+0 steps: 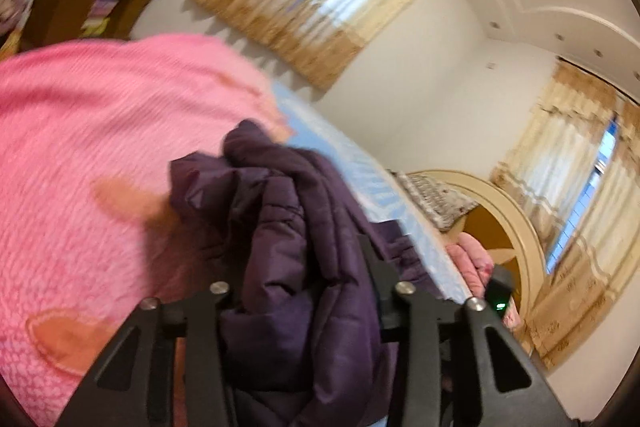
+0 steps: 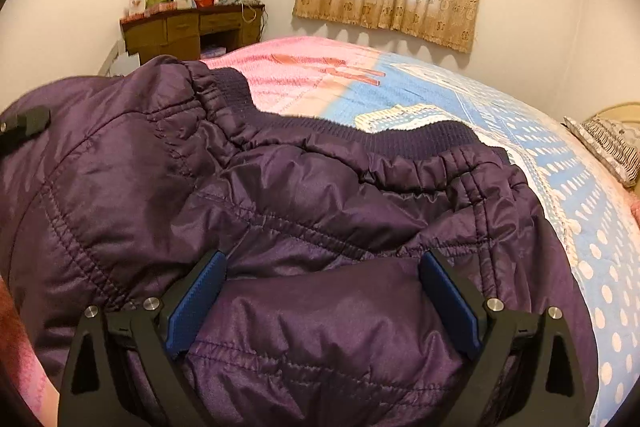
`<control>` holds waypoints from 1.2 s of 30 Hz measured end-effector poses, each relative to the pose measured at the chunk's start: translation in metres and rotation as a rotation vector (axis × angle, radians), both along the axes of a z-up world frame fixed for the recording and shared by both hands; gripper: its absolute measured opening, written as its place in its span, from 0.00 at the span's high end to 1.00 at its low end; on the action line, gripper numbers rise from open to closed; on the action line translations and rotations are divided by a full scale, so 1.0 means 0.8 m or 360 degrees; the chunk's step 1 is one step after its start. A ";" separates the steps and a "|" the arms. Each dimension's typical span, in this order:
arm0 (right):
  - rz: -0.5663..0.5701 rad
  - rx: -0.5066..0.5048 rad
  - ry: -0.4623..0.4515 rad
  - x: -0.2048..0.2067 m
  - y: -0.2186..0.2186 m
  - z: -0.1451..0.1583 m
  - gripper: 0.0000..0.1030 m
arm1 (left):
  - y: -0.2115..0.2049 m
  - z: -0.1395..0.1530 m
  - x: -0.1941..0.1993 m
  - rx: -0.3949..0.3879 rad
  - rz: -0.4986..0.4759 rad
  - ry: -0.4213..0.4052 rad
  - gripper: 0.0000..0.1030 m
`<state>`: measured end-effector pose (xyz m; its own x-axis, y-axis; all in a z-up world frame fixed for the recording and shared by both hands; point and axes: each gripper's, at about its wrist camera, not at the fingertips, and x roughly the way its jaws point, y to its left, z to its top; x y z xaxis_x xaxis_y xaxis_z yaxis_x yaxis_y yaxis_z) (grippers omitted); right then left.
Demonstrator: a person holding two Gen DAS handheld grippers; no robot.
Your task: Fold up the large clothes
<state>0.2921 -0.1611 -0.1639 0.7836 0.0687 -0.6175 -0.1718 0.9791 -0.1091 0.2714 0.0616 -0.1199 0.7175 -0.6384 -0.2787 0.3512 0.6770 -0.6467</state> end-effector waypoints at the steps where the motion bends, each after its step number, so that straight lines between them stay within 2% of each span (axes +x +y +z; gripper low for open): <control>1: 0.0009 0.0031 -0.0009 -0.008 -0.008 0.003 0.06 | -0.004 0.008 -0.003 0.0003 -0.0006 -0.0035 0.63; 4: -0.0010 0.0172 -0.0068 -0.028 -0.026 0.017 0.06 | -0.033 0.042 -0.014 0.0053 -0.0096 -0.0189 0.63; 9: -0.0129 0.0494 -0.0227 -0.065 -0.101 0.048 0.06 | -0.100 0.088 -0.022 0.0197 -0.0306 -0.0407 0.63; 11: -0.0210 0.0614 -0.0243 -0.073 -0.138 0.053 0.05 | -0.146 0.102 -0.026 0.0339 -0.0407 -0.0498 0.63; 14: -0.0268 0.0952 -0.0184 -0.075 -0.214 0.062 0.05 | -0.212 0.109 -0.048 0.0600 -0.0554 -0.0649 0.63; 17: -0.0115 0.1204 -0.0067 -0.063 -0.257 0.080 0.05 | -0.269 0.097 -0.072 0.0827 -0.0660 -0.0773 0.63; 21: 0.0115 0.1295 0.0115 -0.033 -0.265 0.111 0.04 | -0.307 0.075 -0.095 0.1035 -0.0691 -0.0884 0.63; 24: 0.0267 0.1264 0.0298 -0.003 -0.242 0.124 0.04 | -0.313 0.069 -0.100 0.1132 -0.0699 -0.0921 0.63; 26: 0.0355 0.1147 0.0468 0.016 -0.212 0.121 0.04 | -0.305 0.070 -0.099 0.1139 -0.0704 -0.0917 0.63; 28: 0.0362 0.1103 0.0531 0.028 -0.196 0.113 0.04 | -0.303 0.073 -0.098 0.1132 -0.0713 -0.0907 0.63; 30: 0.0347 0.1035 0.0661 0.050 -0.179 0.099 0.04 | -0.306 0.073 -0.099 0.1148 -0.0712 -0.0915 0.63; 32: 0.0327 0.1053 0.0762 0.062 -0.173 0.083 0.05 | -0.313 0.069 -0.103 0.1170 -0.0715 -0.0929 0.63; 33: 0.0344 0.1108 0.0793 0.065 -0.173 0.077 0.12 | -0.318 0.067 -0.102 0.1184 -0.0710 -0.0941 0.61; 34: 0.0377 0.1184 0.0830 0.066 -0.175 0.071 0.49 | -0.322 0.069 -0.104 0.1208 -0.0682 -0.0964 0.59; 35: 0.0417 0.1244 0.0845 0.068 -0.178 0.070 0.62 | -0.323 0.071 -0.108 0.1231 -0.0668 -0.0976 0.57; 36: 0.0437 0.1239 0.0824 0.064 -0.177 0.073 0.70 | -0.322 0.072 -0.112 0.1253 -0.0663 -0.0984 0.52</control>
